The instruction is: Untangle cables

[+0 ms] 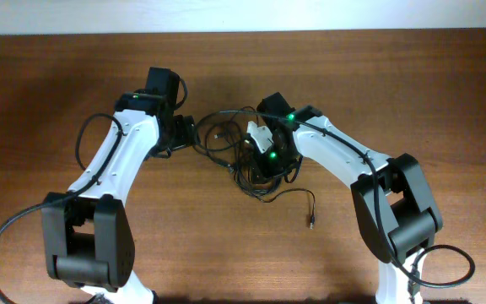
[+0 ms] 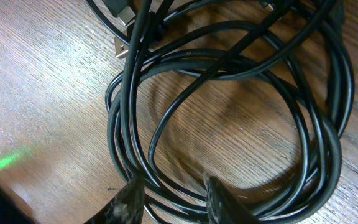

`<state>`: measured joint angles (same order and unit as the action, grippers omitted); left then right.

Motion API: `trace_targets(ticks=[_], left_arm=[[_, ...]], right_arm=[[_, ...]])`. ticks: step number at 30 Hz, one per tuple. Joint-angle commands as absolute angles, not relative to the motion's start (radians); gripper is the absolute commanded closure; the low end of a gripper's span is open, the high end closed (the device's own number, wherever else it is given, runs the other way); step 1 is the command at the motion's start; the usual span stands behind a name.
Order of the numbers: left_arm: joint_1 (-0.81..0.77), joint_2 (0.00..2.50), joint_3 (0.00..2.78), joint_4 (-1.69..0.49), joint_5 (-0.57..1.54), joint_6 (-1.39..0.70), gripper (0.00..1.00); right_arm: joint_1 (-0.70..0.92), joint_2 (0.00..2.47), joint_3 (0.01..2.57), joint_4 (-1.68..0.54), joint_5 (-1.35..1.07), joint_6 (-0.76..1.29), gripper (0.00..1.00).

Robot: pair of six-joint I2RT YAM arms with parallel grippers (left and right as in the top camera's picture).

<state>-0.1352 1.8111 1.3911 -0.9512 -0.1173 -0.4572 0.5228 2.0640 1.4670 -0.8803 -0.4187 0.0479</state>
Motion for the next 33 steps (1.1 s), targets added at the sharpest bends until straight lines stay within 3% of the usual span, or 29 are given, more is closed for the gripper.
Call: trace_targets(ticks=[1, 7, 10, 23, 25, 26, 32, 33], left_arm=[[-0.136, 1.816, 1.382, -0.953, -0.131, -0.455, 0.01], [-0.137, 1.816, 1.382, -0.953, -0.132, -0.455, 0.01], [-0.136, 1.816, 1.382, -0.953, -0.131, -0.455, 0.01], [-0.136, 1.816, 1.382, -0.953, -0.131, -0.455, 0.01], [-0.136, 1.816, 1.382, -0.953, -0.131, -0.455, 0.01], [-0.136, 1.816, 1.382, -0.953, -0.131, -0.455, 0.01], [-0.137, 1.816, 1.382, -0.953, -0.132, -0.455, 0.01], [-0.136, 1.816, 1.382, -0.953, -0.132, -0.455, 0.01]], right_arm=[[0.545, 2.067, 1.456, -0.867, -0.414, 0.034, 0.66], [0.564, 2.116, 1.42, -0.713, -0.414, 0.149, 0.66], [0.564, 2.137, 1.412, -0.661, -0.414, 0.166, 0.95], [0.563, 2.018, 1.552, -0.823, -0.41, 0.166, 0.96], [0.561, 2.018, 1.552, -0.818, -0.411, 0.166, 0.94], [0.559, 2.018, 1.552, -0.818, -0.41, 0.166, 0.79], [0.543, 2.018, 1.552, -0.821, -0.406, 0.15, 0.69], [0.538, 2.018, 1.552, -0.83, -0.406, 0.15, 0.63]])
